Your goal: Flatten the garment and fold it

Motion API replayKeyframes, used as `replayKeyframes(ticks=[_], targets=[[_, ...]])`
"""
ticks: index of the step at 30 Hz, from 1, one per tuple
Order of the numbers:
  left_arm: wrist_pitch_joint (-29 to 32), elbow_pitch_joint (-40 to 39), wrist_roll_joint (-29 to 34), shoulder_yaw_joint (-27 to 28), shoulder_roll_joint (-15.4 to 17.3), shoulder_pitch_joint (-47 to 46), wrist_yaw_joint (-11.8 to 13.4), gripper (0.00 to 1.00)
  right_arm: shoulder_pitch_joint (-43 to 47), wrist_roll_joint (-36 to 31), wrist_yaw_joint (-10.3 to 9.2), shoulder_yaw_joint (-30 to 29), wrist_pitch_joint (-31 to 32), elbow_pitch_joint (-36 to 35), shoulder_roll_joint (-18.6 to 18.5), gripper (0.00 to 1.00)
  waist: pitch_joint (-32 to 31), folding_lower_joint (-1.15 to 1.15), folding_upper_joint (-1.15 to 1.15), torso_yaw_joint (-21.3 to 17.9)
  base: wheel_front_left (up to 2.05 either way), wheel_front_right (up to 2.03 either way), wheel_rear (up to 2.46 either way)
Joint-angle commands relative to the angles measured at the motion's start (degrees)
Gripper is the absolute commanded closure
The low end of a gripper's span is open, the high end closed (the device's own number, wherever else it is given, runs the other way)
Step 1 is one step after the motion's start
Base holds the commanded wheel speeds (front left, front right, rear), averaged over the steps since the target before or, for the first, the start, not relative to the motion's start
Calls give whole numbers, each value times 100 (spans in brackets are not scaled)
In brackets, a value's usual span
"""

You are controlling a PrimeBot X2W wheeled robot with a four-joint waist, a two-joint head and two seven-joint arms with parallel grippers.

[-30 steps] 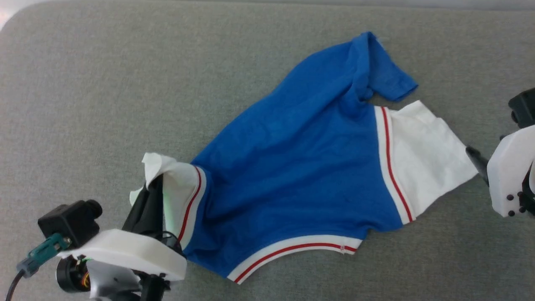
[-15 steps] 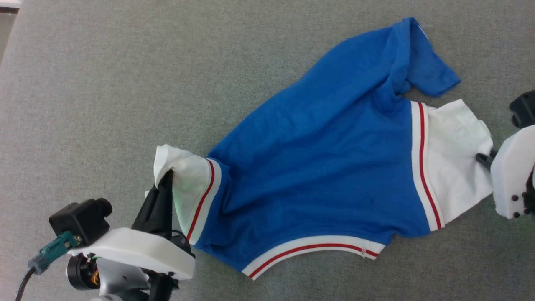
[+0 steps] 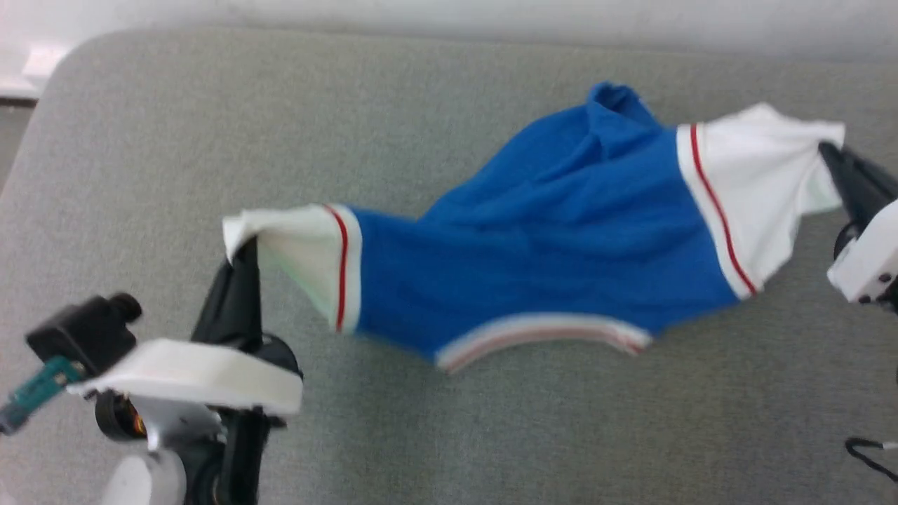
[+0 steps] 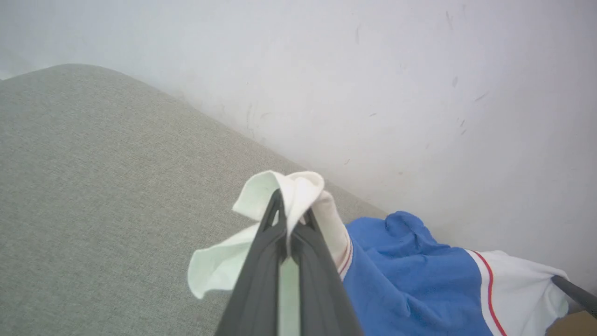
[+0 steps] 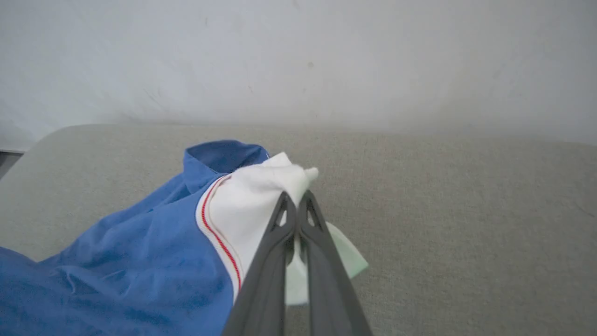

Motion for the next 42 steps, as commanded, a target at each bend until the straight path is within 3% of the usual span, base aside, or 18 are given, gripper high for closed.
replayKeyframes(ticks=[1,6,10,15,20,25,31,42], targets=[[-55,-36,-29,66,-45,-206,13,100,-143,-11,-4,-45,-100,-82,68,100,-622,0,0,-354,0,0,0],[5,1,-115,234,-167,-1086,81,100,-638,131,-4,-221,-391,-438,467,100,-1215,0,0,-653,0,0,0],[379,306,-92,202,47,-2064,-22,100,-1261,201,-4,-185,-361,-550,598,100,-1576,0,0,-910,0,0,0],[1079,963,-226,108,185,-3415,-64,100,-2164,7,-4,-48,-107,-366,597,100,-1763,0,0,-1189,0,0,0],[1649,1866,-339,94,218,-4474,73,100,-2893,-219,-4,43,136,149,556,100,-1675,0,0,-1422,0,0,0],[2035,2661,-179,-105,342,-5214,151,100,-3433,-531,-4,232,202,725,451,100,-1340,0,0,-1597,0,0,0],[2180,3344,366,-498,653,-6224,-26,100,-4153,-983,-4,432,-25,1382,296,100,-520,0,0,-1677,0,0,0],[1249,4267,802,-421,502,-8351,-361,100,-6123,-1953,-4,273,-1188,2587,298,100,1223,0,0,-1464,0,0,0]])
